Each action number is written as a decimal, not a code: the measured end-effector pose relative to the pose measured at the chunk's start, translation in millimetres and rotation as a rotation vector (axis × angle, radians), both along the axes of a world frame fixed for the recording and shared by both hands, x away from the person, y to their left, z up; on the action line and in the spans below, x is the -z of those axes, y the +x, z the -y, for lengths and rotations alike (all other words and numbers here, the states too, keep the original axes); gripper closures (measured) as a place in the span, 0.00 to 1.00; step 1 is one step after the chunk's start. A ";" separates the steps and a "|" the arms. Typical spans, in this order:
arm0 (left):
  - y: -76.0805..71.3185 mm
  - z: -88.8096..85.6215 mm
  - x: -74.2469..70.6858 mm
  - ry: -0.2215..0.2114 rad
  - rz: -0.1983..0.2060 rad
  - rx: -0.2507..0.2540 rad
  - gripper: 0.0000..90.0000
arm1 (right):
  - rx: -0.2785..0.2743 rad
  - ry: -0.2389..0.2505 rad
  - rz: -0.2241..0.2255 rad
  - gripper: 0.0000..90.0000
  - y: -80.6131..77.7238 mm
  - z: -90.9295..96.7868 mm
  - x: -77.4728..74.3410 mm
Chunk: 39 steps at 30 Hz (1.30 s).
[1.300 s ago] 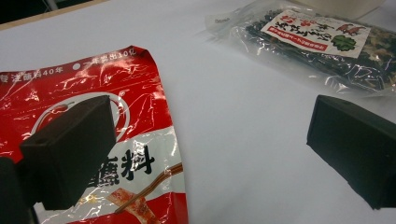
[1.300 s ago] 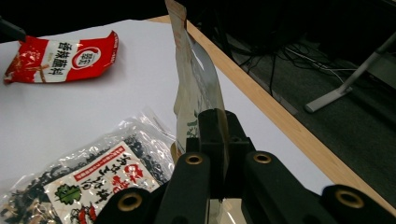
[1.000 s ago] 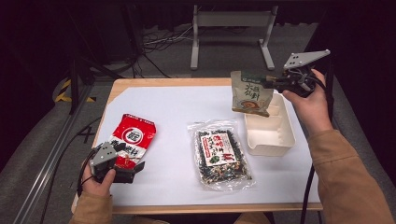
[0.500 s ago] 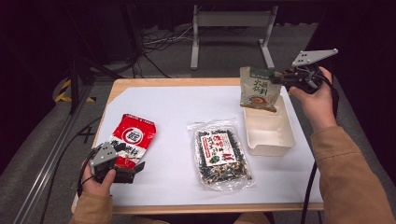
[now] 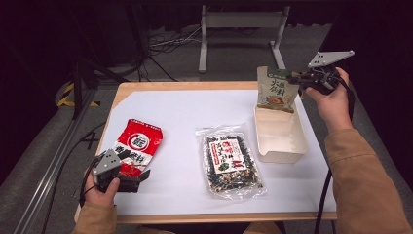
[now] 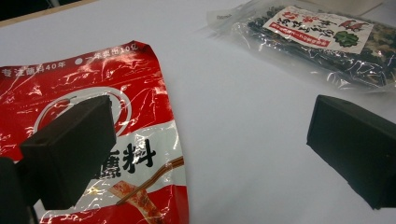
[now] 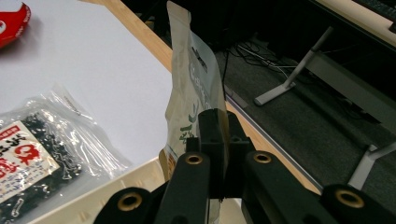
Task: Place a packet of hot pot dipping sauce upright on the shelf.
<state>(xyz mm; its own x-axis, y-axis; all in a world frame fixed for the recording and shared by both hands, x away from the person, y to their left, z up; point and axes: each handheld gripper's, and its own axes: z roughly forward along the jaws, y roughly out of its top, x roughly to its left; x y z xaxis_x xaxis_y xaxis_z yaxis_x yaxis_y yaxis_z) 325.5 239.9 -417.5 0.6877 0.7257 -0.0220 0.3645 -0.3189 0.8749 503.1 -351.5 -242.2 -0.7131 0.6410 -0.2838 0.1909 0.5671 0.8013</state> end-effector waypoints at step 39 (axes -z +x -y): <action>-0.1 1.5 0.3 0.005 -0.001 0.006 0.02 | 0.009 -0.013 -0.045 0.99 22.2 0.7 43.4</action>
<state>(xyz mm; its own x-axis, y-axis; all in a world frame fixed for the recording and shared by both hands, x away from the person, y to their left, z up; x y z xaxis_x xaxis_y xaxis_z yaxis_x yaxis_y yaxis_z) 325.3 238.4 -417.8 0.6919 0.7218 -0.0194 0.3638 -0.3253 0.8728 525.3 -352.2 -285.6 -0.7193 0.6443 -0.2597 0.2318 0.5750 0.7846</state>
